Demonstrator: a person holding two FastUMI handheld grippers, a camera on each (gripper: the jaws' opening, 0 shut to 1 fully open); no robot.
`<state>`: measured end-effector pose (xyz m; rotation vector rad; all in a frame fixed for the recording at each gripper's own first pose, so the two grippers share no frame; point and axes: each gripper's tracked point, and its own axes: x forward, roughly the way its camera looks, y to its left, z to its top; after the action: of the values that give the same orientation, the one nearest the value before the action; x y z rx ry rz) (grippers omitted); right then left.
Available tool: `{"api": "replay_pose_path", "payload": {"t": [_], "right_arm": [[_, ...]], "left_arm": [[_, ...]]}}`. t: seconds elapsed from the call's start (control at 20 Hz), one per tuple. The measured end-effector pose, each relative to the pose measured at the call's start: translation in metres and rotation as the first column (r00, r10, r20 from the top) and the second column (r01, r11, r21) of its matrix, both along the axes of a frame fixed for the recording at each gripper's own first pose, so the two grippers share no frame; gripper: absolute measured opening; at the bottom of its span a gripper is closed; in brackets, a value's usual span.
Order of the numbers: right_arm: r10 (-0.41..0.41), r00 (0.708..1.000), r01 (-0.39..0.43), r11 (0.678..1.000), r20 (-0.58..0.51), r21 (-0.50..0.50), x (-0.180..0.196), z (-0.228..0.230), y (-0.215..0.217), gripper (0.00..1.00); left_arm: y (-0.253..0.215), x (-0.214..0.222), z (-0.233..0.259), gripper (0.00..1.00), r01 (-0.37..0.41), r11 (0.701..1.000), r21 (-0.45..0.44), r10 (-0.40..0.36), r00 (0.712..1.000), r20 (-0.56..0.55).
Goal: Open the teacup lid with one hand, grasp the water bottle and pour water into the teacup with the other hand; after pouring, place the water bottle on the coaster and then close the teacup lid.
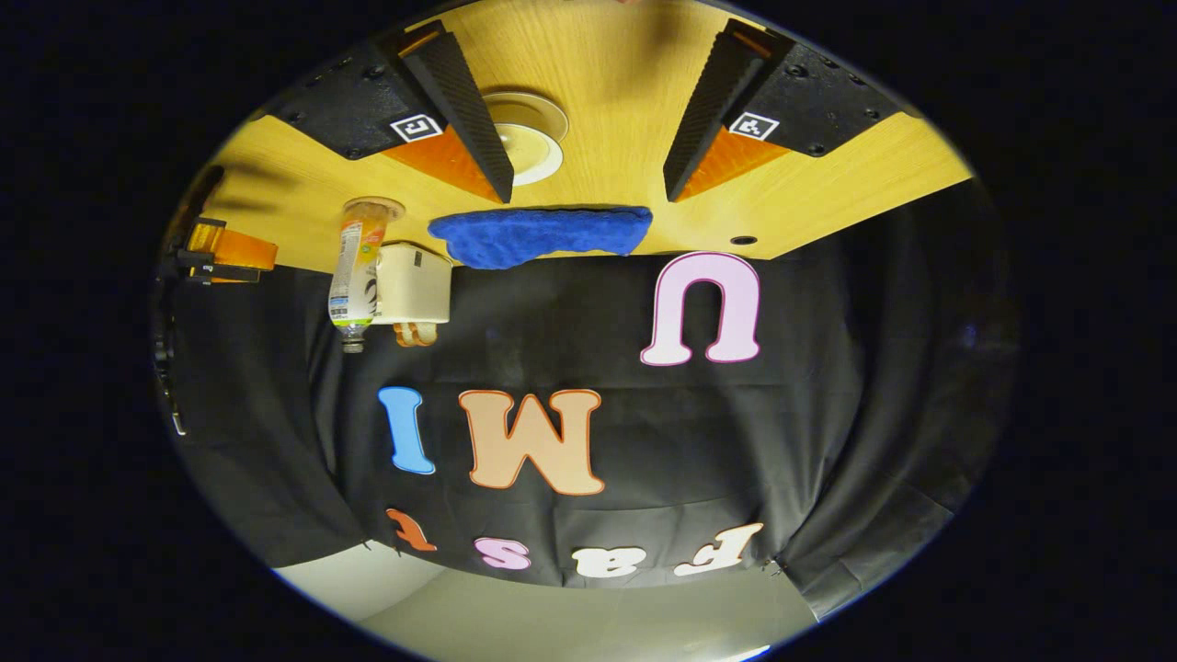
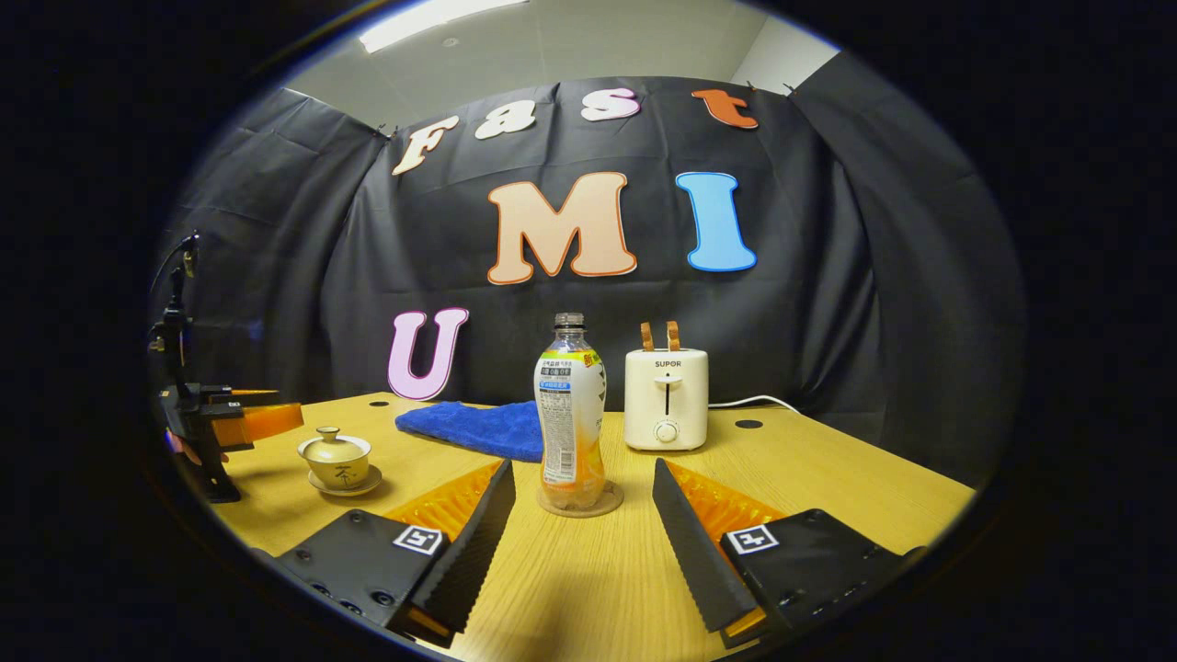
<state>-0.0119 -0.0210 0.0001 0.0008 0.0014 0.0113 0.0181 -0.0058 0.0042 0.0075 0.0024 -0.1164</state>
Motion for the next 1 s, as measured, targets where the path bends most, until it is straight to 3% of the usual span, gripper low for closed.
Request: {"api": "replay_pose_path", "payload": {"t": [0.35, 0.6, 1.0], "right_arm": [[-0.070, 0.998, 0.070, 0.998, 0.004, -0.003, 0.000, 0.000, -0.013, 0.95], [-0.170, 0.985, 0.170, 0.985, 0.008, -0.006, -0.002, 0.001, -0.031, 0.95], [-0.205, 0.979, 0.205, 0.979, 0.010, -0.006, -0.003, 0.000, -0.038, 0.95]], "left_arm": [[0.034, -0.004, -0.001, 0.96, -0.180, 0.984, 0.008, 0.180, 0.984, 0.000], [0.036, -0.005, 0.000, 0.96, -0.200, 0.980, 0.008, 0.200, 0.980, -0.001], [0.037, -0.006, -0.001, 0.96, -0.206, 0.979, 0.013, 0.206, 0.979, -0.007]]}}
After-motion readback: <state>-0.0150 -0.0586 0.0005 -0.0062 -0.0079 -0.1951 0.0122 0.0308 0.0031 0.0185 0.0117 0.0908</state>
